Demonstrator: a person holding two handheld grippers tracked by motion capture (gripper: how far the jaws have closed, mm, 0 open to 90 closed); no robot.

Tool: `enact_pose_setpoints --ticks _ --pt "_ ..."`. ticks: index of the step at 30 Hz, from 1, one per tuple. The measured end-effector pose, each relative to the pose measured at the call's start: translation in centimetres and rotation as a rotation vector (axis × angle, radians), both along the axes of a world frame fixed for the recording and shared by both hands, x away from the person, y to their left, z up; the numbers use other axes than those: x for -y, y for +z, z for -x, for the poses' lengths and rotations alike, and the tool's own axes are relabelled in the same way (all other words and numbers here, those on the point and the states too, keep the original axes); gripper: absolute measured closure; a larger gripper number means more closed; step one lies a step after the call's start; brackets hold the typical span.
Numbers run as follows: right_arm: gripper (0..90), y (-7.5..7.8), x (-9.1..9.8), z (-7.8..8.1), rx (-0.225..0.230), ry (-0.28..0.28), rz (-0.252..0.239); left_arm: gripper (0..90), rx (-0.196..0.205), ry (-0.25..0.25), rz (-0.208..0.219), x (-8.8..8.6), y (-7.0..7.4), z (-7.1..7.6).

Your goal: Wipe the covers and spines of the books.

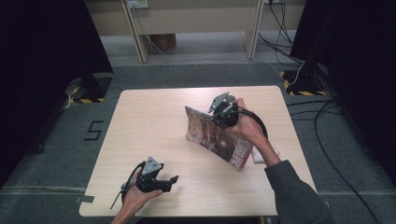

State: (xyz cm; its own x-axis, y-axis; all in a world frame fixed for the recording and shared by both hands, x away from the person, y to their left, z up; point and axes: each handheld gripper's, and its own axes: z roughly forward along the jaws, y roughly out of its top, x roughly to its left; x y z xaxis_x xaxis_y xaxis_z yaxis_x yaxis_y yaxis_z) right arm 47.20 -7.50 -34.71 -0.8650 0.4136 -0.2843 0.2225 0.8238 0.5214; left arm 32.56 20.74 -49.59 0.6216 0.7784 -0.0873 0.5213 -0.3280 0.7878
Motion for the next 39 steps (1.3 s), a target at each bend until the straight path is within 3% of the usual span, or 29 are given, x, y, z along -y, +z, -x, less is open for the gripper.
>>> enact_pose_setpoints --ticks 6,10,11,16,19,23,26,30,34,39 --pt "84.2 0.3 -1.3 -0.4 0.068 -0.035 0.073 21.6 -0.004 -0.001 -0.005 0.1 -0.1 0.0" --pt "84.2 0.0 -2.4 0.5 0.082 0.011 0.099 21.6 -0.004 0.002 -0.008 0.0 -0.1 0.0" --pt "84.2 -0.1 -2.7 1.0 0.069 0.0 0.093 21.6 -0.004 0.008 -0.007 0.0 -0.1 -0.1" --pt "83.9 -0.4 -3.2 2.6 0.049 0.052 0.087 21.6 -0.004 0.017 -0.012 -0.1 -0.1 -0.2" --pt "83.9 -0.8 -3.3 3.3 0.006 0.062 0.062 21.6 -0.009 0.03 -0.023 -0.4 -0.1 -0.3" --pt "83.3 -1.4 -3.7 4.2 0.001 0.101 0.068 21.6 -0.009 0.049 0.001 -0.8 0.0 -0.4" --pt "82.6 -2.0 -4.0 5.1 -0.005 0.123 0.078 21.6 -0.008 0.049 -0.005 -1.0 0.0 -0.4" --pt "84.0 -3.0 -4.7 6.3 -0.009 0.162 0.103 23.3 0.016 0.135 0.0 -1.7 0.2 -0.6" --pt "84.0 -4.9 -4.8 6.9 -0.095 0.188 0.087 23.4 0.008 0.21 0.02 -2.7 0.3 -0.9" --pt "83.8 -7.0 -4.6 7.6 -0.132 0.203 0.081 23.5 0.001 0.231 0.03 -3.2 0.3 -1.0"
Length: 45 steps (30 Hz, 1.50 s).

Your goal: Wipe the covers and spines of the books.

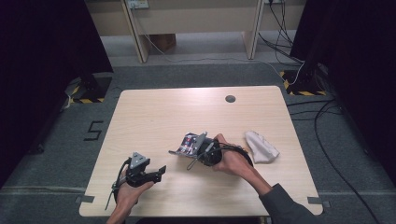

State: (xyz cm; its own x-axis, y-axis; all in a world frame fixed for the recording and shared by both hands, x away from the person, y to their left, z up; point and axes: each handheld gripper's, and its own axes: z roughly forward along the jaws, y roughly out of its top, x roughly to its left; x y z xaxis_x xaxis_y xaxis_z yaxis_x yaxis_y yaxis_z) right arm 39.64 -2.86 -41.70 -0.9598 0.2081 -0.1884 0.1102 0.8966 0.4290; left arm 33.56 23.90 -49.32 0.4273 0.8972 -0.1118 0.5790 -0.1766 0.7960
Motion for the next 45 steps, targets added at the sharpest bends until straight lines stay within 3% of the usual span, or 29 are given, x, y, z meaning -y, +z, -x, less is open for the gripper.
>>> enact_pose_setpoints --ticks 7,22,24,26,27,33,34,35,37,38,39,43,45 --pt "80.2 -2.1 0.6 1.1 -0.036 -0.001 -0.023 23.9 0.004 0.002 -0.002 0.2 0.0 0.0" --pt "63.8 -4.7 1.8 2.4 -0.134 -0.014 -0.091 23.7 0.003 -0.012 0.002 0.5 0.0 0.0" --pt "59.5 -4.9 2.2 2.6 -0.169 -0.037 -0.143 23.5 0.001 -0.019 -0.001 0.6 -0.1 0.1" --pt "58.1 -4.8 2.5 2.5 -0.147 -0.044 -0.148 23.4 0.0 -0.027 -0.002 0.7 -0.1 0.1" --pt "58.3 -4.7 3.2 2.2 -0.121 -0.086 -0.13 23.5 0.002 -0.03 -0.005 0.8 -0.1 0.1" --pt "55.4 -4.9 5.1 1.6 -0.12 -0.176 -0.158 23.8 -0.003 -0.064 -0.009 1.4 -0.3 0.0" --pt "54.6 -4.9 5.6 1.5 -0.12 -0.207 -0.166 23.7 -0.003 -0.073 -0.008 1.6 -0.4 0.0" --pt "51.3 -5.1 6.5 1.2 -0.103 -0.271 -0.183 23.7 -0.005 -0.086 -0.009 1.9 -0.4 -0.1" --pt "49.9 -5.3 6.9 1.0 -0.098 -0.302 -0.195 23.5 -0.006 -0.097 -0.008 2.2 -0.5 -0.2" --pt "47.4 -5.4 7.8 0.8 -0.096 -0.357 -0.209 23.3 -0.008 -0.107 -0.013 2.5 -0.5 -0.3" --pt "47.4 -5.4 7.8 0.8 -0.096 -0.357 -0.209 23.3 -0.005 -0.118 -0.018 2.7 -0.6 -0.3" --pt "41.3 -5.8 9.9 0.6 -0.083 -0.465 -0.253 20.2 -0.008 -0.162 -0.041 3.6 -0.8 -0.4" --pt "40.2 -6.0 10.3 0.6 -0.087 -0.486 -0.257 18.5 -0.006 -0.198 -0.045 3.9 -0.9 -0.5"
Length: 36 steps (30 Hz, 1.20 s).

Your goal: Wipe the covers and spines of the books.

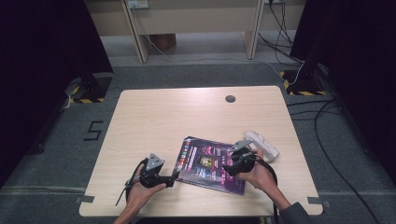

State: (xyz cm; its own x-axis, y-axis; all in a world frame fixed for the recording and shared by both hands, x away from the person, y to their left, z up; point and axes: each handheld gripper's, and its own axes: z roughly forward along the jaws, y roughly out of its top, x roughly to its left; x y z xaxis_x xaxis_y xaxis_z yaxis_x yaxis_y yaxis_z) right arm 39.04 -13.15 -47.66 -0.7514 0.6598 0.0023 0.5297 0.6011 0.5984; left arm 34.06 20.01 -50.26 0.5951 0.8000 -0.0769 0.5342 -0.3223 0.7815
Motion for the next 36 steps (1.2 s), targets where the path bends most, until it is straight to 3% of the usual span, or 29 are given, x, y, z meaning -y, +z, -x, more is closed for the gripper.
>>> enact_pose_setpoints --ticks 5,11,16,25,31,36 --pt "37.8 -0.8 2.4 0.0 -0.018 -0.112 -0.015 18.7 0.005 -0.045 -0.019 0.7 -0.2 -0.4" --pt "36.9 -1.1 3.9 0.3 -0.019 -0.17 -0.029 24.9 -0.009 -0.088 -0.042 1.7 -0.7 -0.7" --pt "36.2 -1.5 4.2 0.4 -0.02 -0.172 -0.012 28.5 -0.012 -0.123 -0.064 2.5 -1.0 -0.7" --pt "34.5 -1.8 4.2 0.2 -0.004 -0.16 -0.021 29.9 -0.021 -0.13 -0.075 2.5 -0.8 -0.2" --pt "34.2 -1.9 3.9 -1.0 0.007 -0.128 -0.031 31.2 -0.05 -0.162 -0.073 2.3 -0.5 1.5" --pt "38.2 -1.6 3.0 -2.5 0.014 -0.074 0.011 31.4 -0.057 -0.16 -0.076 2.5 -0.5 3.0"
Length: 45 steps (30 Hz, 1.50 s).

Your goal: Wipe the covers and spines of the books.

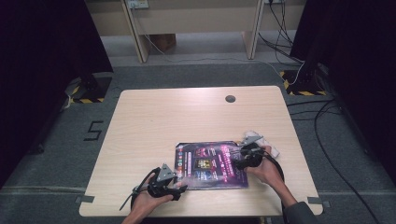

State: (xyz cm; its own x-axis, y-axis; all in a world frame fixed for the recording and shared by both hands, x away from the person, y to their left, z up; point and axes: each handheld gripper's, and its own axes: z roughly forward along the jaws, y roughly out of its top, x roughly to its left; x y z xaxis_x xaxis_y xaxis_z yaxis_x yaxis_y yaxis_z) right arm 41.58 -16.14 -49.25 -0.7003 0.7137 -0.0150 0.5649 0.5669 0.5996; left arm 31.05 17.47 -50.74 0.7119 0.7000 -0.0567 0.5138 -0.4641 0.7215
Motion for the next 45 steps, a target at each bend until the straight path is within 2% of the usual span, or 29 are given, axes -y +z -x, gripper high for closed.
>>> enact_pose_setpoints --ticks 2,5,6,7,8,11,13,15,19,21,25,27,28,29,31,34,39,45 --pt "40.4 0.2 -0.6 -0.9 -0.016 0.021 0.017 31.4 -0.004 -0.003 0.002 0.1 0.0 0.6" --pt "41.6 0.3 -0.8 -1.6 -0.027 0.03 0.017 30.4 -0.019 -0.025 0.008 0.2 0.1 1.4" --pt "41.6 0.2 -1.0 -2.3 -0.038 0.029 -0.002 33.4 -0.031 -0.039 0.033 0.3 0.1 1.6" --pt "41.6 0.2 -1.0 -2.3 -0.038 0.029 -0.002 33.4 -0.05 -0.047 0.062 0.5 0.1 1.8" --pt "41.5 0.0 -1.2 -3.0 -0.048 0.033 -0.028 33.1 -0.061 -0.058 0.076 0.8 0.1 2.1" --pt "41.4 0.0 -1.8 -3.6 -0.049 0.031 -0.033 30.8 -0.062 -0.08 0.066 1.6 0.1 2.6" --pt "41.3 0.0 -2.0 -3.7 -0.04 0.031 -0.026 30.8 -0.063 -0.078 0.063 1.7 0.2 2.7" --pt "40.9 0.1 -2.5 -3.6 -0.017 0.029 0.0 31.3 -0.072 -0.062 0.08 1.5 0.2 2.4" --pt "38.9 0.1 -2.5 -3.5 -0.022 0.004 -0.006 29.9 -0.058 -0.027 0.08 0.9 0.3 1.8" --pt "37.1 0.0 -2.2 -3.2 -0.037 -0.009 -0.019 29.2 -0.044 -0.006 0.078 0.5 0.4 1.2" --pt "36.0 0.3 -1.6 -2.2 -0.022 -0.024 -0.022 27.9 -0.02 0.041 0.06 -0.4 0.6 -0.1" --pt "35.2 0.5 -1.3 -1.5 -0.017 -0.021 -0.032 27.7 0.002 0.054 0.039 -0.7 0.7 -0.5" --pt "34.8 0.5 -1.1 -0.7 -0.022 -0.004 -0.027 27.6 0.022 0.065 0.021 -0.9 0.7 -0.9" --pt "34.8 0.5 -1.0 -0.2 -0.02 0.006 -0.027 27.7 0.022 0.065 0.021 -0.9 0.7 -0.9" --pt "34.6 0.4 -1.0 0.3 -0.018 0.009 -0.027 27.7 0.049 0.074 -0.005 -1.1 0.7 -1.7" --pt "34.2 0.5 -0.8 1.8 -0.018 0.022 -0.038 28.3 0.07 0.105 -0.017 -1.5 0.8 -2.8" --pt "33.5 0.4 -0.7 3.2 -0.011 0.028 -0.038 28.0 0.086 0.126 -0.039 -1.9 0.7 -4.1" --pt "33.1 0.3 -0.4 3.9 -0.006 0.028 -0.035 26.8 0.106 0.144 -0.07 -2.3 0.5 -5.5"
